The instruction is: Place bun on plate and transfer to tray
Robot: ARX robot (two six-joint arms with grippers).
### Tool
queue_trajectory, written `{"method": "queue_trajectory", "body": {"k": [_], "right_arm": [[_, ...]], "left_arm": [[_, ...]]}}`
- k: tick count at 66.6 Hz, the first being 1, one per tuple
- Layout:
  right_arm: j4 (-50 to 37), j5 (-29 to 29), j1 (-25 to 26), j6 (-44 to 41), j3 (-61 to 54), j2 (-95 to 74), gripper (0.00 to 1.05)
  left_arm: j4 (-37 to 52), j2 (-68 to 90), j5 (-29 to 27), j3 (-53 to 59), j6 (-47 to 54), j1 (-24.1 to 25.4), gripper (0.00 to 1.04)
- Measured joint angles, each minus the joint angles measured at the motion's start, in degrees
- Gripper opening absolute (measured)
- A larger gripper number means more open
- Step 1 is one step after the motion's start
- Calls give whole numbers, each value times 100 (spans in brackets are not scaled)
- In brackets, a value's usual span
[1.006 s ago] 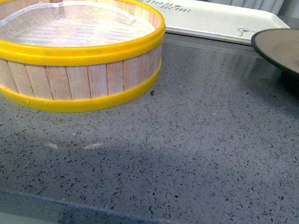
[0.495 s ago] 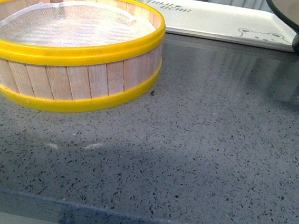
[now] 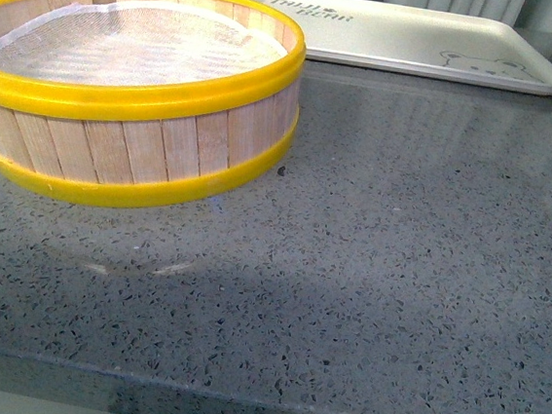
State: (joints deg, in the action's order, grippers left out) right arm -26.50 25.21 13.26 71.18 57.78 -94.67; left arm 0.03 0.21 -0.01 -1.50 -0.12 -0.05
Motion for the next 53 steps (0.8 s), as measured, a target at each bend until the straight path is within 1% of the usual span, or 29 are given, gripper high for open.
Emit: {"method": "queue_trajectory", "body": {"k": [7, 24, 31, 53], "right_arm": [[304, -131, -162, -2, 710, -573, 3], [756, -243, -457, -44, 1930, -1504, 3], [931, -293, -586, -55, 2262, -1744, 3], [1246, -352, -857, -116, 2800, -2218, 3]], "left_arm": [[0, 0, 0, 0, 0, 0, 98], [0, 0, 2, 0, 0, 0, 98], [0, 2, 0, 0, -2, 0, 98], [0, 0, 0, 0, -2, 0, 98]]}}
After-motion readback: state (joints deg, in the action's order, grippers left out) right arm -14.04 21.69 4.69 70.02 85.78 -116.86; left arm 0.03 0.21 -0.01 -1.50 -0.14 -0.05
